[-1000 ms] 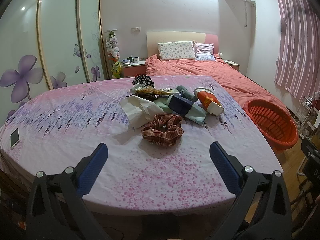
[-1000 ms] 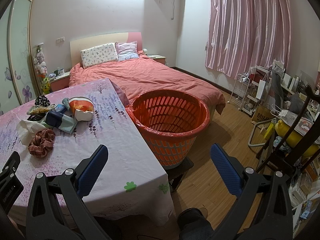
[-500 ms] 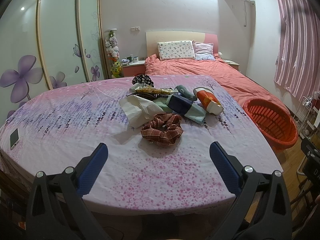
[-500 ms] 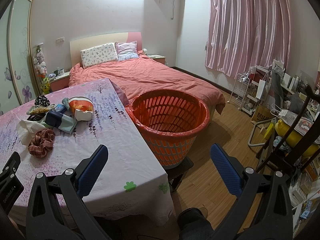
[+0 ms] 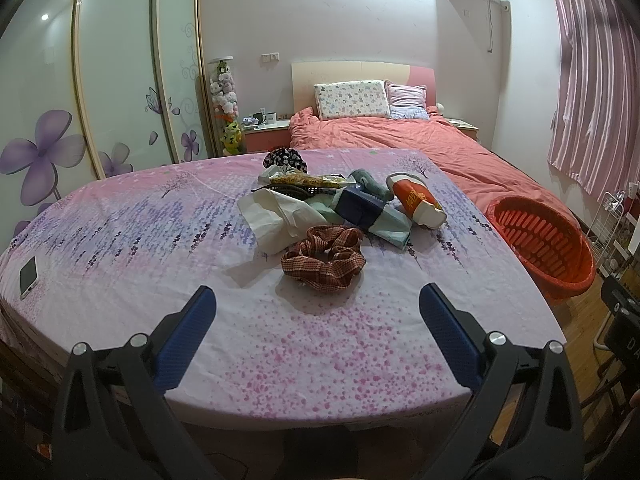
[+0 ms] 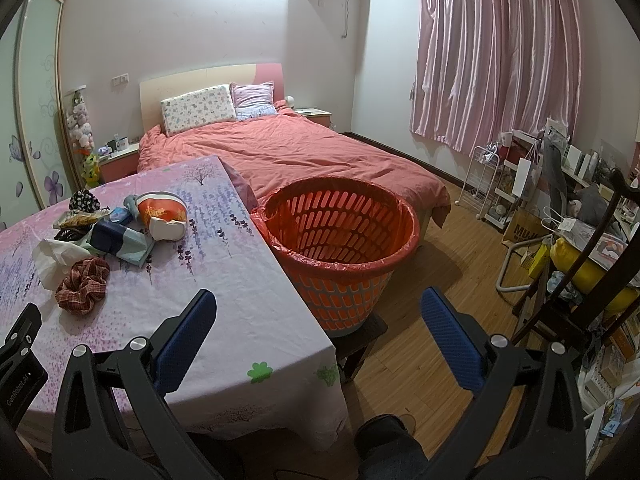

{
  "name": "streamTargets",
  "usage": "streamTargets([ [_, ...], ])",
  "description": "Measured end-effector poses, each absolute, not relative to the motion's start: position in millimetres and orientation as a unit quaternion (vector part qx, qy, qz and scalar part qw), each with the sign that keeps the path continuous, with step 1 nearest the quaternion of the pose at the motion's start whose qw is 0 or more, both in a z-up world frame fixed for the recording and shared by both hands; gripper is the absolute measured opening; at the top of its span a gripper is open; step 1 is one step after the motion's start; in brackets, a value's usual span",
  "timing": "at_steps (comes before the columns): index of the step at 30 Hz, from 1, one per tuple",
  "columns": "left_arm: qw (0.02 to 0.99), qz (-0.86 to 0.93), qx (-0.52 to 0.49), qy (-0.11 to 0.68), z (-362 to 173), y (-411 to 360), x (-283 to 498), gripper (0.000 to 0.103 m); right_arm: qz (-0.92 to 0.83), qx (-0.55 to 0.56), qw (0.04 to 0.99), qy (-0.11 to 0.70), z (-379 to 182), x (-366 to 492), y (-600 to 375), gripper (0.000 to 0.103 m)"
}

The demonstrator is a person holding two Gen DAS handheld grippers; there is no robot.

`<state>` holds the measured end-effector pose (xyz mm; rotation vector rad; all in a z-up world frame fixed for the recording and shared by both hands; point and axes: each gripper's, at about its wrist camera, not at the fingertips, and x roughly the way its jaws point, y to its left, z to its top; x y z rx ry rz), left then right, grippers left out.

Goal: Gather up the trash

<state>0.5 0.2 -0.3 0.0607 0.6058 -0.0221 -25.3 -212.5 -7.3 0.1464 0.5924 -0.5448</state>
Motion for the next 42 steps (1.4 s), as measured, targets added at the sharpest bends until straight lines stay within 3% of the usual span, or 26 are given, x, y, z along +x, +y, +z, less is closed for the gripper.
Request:
streamTargets([
  [42,0.951,-0.008,0.02,0.308,-19,5,9,0.099,-0.268,0.062,0.919,0.284,-11,-19,-214,0.101],
])
